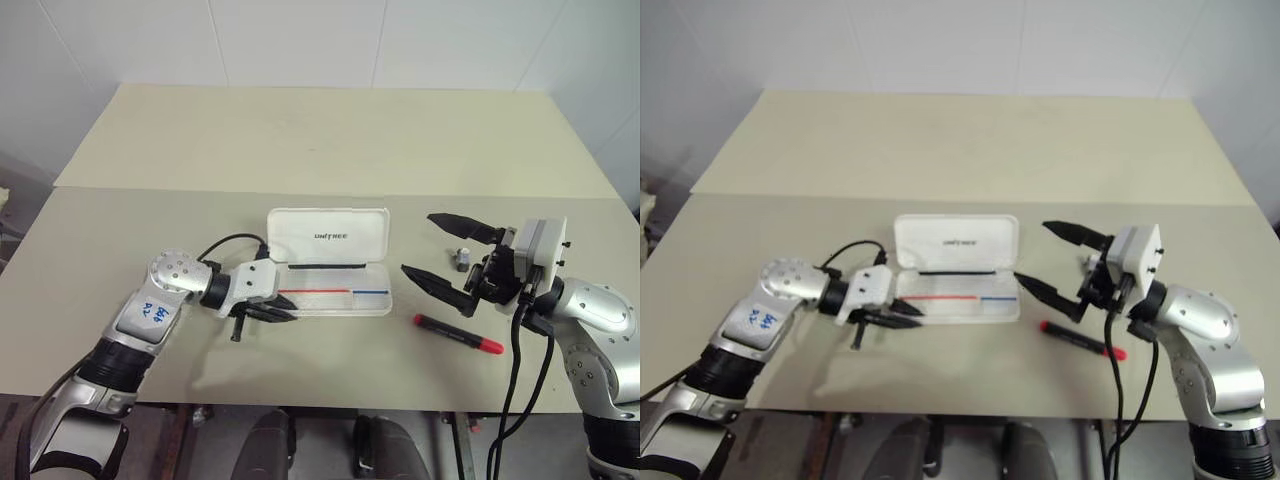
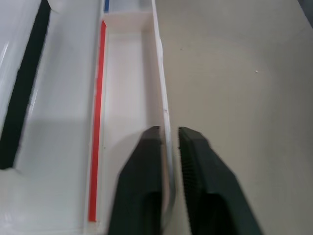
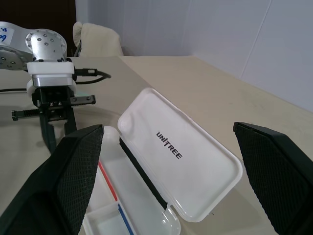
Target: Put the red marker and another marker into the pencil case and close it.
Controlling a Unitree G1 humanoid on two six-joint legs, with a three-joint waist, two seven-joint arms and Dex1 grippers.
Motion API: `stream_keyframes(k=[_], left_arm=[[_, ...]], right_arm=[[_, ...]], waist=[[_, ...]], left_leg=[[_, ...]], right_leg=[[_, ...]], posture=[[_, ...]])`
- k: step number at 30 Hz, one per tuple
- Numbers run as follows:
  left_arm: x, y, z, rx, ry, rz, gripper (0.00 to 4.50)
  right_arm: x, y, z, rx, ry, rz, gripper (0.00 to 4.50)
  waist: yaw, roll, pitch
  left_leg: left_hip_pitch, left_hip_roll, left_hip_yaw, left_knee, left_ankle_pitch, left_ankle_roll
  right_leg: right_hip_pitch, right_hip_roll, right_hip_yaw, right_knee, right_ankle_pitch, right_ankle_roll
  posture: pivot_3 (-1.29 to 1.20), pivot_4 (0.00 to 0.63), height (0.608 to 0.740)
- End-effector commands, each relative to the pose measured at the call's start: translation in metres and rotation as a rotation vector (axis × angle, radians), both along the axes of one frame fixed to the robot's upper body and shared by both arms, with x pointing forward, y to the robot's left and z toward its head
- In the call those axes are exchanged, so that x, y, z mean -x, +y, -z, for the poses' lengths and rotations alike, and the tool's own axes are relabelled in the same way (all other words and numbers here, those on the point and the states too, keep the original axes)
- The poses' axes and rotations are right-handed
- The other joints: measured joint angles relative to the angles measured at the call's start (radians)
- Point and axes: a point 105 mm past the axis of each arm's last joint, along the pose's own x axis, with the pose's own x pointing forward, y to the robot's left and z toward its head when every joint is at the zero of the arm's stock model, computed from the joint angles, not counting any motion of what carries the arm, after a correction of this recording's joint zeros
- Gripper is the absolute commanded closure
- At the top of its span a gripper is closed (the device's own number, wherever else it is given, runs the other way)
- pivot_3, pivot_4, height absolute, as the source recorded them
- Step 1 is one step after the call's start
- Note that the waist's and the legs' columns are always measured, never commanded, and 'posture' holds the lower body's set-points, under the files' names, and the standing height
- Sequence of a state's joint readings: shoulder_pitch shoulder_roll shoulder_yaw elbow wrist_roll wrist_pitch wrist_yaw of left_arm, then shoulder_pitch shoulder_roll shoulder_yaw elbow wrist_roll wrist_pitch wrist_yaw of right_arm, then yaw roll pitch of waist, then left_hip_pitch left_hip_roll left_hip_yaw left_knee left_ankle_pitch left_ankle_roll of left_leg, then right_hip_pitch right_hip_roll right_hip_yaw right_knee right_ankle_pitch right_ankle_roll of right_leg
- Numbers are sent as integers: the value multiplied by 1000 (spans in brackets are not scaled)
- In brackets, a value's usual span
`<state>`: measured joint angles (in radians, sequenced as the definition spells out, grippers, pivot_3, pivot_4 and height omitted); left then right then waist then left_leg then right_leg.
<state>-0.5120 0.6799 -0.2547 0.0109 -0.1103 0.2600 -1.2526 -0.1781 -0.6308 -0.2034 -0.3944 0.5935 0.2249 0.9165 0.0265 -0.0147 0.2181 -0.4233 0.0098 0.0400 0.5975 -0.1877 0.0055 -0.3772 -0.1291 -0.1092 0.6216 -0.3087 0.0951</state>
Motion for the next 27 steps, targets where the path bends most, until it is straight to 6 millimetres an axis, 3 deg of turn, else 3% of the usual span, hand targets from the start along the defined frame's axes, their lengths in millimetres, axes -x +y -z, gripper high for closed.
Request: stream_keyframes(k=[1, 8, 13, 19, 27], left_arm=[[0, -10, -10, 48, -25, -1, 2430], [7, -17, -26, 126, 32, 19, 51], [17, -23, -46, 212, 108, 26, 21], [19, -13, -46, 197, 97, 17, 21], [18, 2, -21, 184, 154, -48, 21]], right_arm=[[7, 4, -10, -3, -44, -18, 0], [6, 6, -8, -11, -38, -21, 0], [4, 8, -7, -18, -29, -34, 0], [1, 8, -6, -19, -22, -48, 0], [1, 7, -10, -8, -25, -57, 0]], waist=[[0, 0, 0], [0, 0, 0], [0, 0, 0], [-1, 0, 0], [-1, 0, 0]], left_leg=[[0, 0, 0, 0, 0, 0], [0, 1, 0, 0, 0, 0], [0, 1, -1, 1, 0, 0], [1, 1, -1, 1, 0, 0], [1, 1, -1, 1, -1, 0]], right_leg=[[0, 0, 0, 0, 0, 0], [0, 0, 1, 0, 0, 0], [0, 0, 2, 0, 1, 0], [0, 1, 2, 0, 1, 0], [0, 1, 3, 0, 1, 0]], posture=[[0, 150, 740], [0, 150, 740], [0, 150, 740], [0, 150, 740], [0, 150, 740]])
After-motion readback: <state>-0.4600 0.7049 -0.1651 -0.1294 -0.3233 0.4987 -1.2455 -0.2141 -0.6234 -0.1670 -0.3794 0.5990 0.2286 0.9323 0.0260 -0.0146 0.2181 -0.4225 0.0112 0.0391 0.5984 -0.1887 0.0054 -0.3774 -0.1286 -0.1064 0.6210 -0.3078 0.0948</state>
